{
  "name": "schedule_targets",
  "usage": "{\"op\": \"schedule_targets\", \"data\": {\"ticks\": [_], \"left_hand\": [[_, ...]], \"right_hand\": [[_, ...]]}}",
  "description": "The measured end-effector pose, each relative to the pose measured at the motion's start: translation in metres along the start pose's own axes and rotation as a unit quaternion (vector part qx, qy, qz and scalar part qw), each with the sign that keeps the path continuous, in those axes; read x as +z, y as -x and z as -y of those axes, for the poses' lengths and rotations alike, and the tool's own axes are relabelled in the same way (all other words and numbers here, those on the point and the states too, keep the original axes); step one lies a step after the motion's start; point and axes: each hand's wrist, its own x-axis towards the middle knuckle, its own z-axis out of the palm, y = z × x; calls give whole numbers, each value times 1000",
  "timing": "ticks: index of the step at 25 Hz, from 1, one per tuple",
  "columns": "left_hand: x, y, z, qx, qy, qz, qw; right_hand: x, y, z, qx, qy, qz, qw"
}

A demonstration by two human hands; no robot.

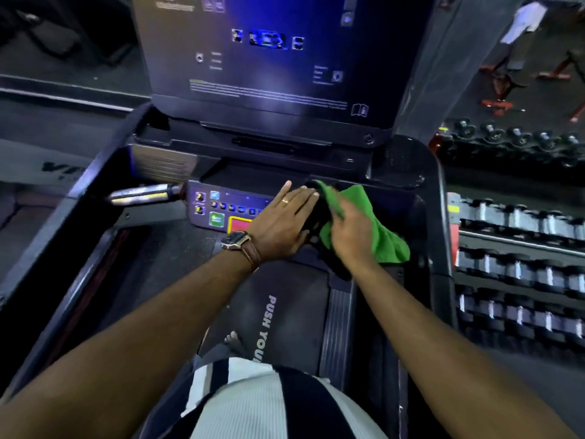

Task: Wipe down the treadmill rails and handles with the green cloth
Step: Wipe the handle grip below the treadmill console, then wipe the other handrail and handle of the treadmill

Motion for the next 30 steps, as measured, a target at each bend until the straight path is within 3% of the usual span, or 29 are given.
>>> {"op": "schedule_targets", "data": {"ticks": [2, 6, 10, 15, 17, 19, 22, 25, 27, 30], "left_hand": [[-13, 26, 25, -27, 9, -12, 1000], [-33, 89, 90, -102, 6, -7, 995], [-51, 139, 153, -200, -15, -11, 980], [-54, 199, 224, -273, -14, 39, 961], [-43, 218, 251, -266, -9, 64, 962], [-30, 233, 272, -277, 19, 78, 958], [-18, 246, 289, -322, 45, 62, 944], [-15, 247, 299, -319, 65, 35, 945], [-10, 249, 306, -332, 84, 32, 939], [-7, 249, 307, -340, 101, 33, 934]], "right_hand": [[-2, -10, 24, 28, -54, -53, 997], [27, -17, 96, -114, -68, -70, 989], [84, -22, 164, -304, -57, 11, 951], [196, -25, 227, -382, 52, 120, 915], [242, -24, 236, -376, 161, 211, 888], [274, -20, 228, -304, 315, 332, 836], [285, -11, 200, -299, 441, 335, 777], [270, -7, 187, -333, 448, 303, 772], [270, -16, 188, -337, 453, 334, 755], [299, -36, 215, -338, 419, 371, 757]]}}
